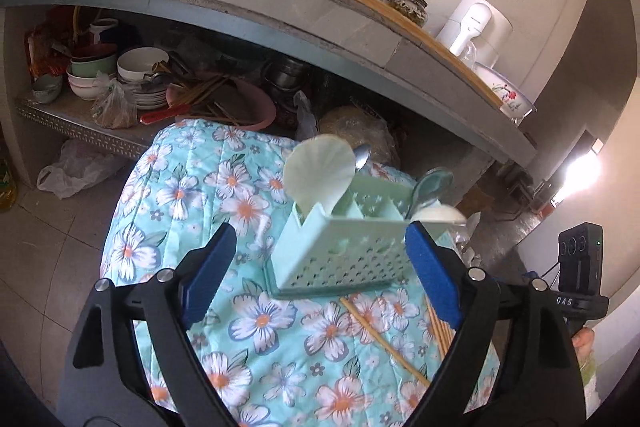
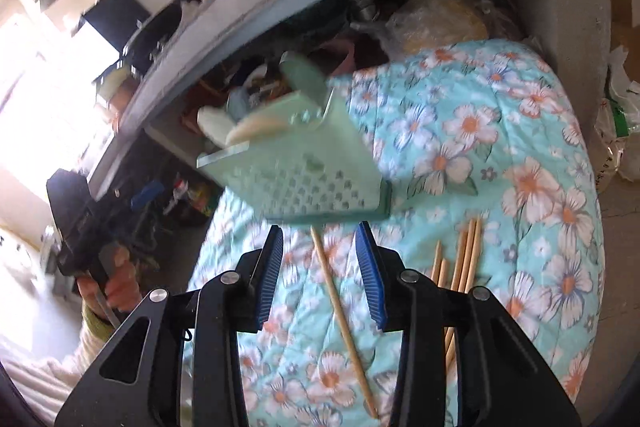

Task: Organize utensils
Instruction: 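Set the green holder upright on the quilt and open both tools, then grasp a single bamboo chopstick with the right tool, then grasp another bamboo chopstick with the left tool while the right tool holds its chopstick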

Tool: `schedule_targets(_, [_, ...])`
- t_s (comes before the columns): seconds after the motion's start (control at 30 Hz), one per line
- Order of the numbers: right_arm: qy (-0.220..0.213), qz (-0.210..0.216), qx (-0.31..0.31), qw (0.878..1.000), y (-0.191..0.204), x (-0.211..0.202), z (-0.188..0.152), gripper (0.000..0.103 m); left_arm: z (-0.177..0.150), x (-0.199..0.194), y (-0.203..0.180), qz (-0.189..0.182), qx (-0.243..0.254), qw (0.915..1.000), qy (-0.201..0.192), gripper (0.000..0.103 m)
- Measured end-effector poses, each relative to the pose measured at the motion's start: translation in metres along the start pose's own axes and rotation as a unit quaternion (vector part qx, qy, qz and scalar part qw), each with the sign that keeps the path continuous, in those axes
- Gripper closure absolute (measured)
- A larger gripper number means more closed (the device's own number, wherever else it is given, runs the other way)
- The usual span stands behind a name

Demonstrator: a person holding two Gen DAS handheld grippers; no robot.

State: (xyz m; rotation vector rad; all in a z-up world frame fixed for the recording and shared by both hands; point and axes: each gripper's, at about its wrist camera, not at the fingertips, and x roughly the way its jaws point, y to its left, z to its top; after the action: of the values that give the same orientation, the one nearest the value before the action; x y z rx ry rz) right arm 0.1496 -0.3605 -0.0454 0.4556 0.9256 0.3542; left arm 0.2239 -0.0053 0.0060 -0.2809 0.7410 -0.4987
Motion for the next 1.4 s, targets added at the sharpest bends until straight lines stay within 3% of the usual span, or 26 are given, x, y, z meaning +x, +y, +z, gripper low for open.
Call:
schedule_targets(0.17, [0.099, -0.076, -0.085, 0.988, 0.031, 0.063, -0.053, 0.066, -0.054, -0.003, 0.009, 0.022, -0.011, 0.9986, 0.046, 0.019])
schedule_targets(0.27, [0.109, -0.142, -0.134, 0.975, 0.04, 0.084, -0.066, 0.066, -0.085, -0.005, 0.011, 0.035, 0.0, 0.9968, 0.072, 0.018])
schedule_targets(0.43, [0.145, -0.176, -0.131, 0.965, 0.031, 0.108, -0.075, 0.094, -0.118, -0.016, 0.012, 0.047, 0.001, 0.9959, 0.077, 0.013])
schedule_targets(0.57, [0.133, -0.152, -0.093, 0.975, 0.029, 0.099, -0.073, 0.096, -0.126, -0.023, 0.001, 0.056, 0.032, 0.9959, 0.063, 0.009])
schedule_targets(0.7, [0.128, -0.103, -0.031, 0.986, 0.029, 0.077, -0.074, 0.096, -0.129, -0.025, -0.007, 0.04, 0.035, 0.9966, 0.062, 0.008])
schedule_targets(1.03, [0.134, 0.005, 0.068, 0.989, 0.022, 0.059, -0.144, 0.095, -0.146, -0.005, -0.024, -0.013, 0.028, 0.9946, 0.099, 0.008])
schedule_targets(1.1, [0.123, 0.007, 0.06, 0.99, 0.024, 0.053, -0.149, 0.094, -0.148, 0.002, -0.032, -0.025, 0.035, 0.9934, 0.106, 0.008])
schedule_targets(1.2, [0.088, 0.013, 0.058, 0.994, 0.018, 0.025, -0.148, 0.083, -0.148, 0.012, -0.045, -0.039, 0.051, 0.9911, 0.117, 0.008])
schedule_targets(1.4, [-0.019, -0.05, 0.092, 0.994, -0.04, -0.045, -0.124, 0.082, -0.152, 0.034, -0.066, -0.015, 0.084, 0.9879, 0.13, 0.008])
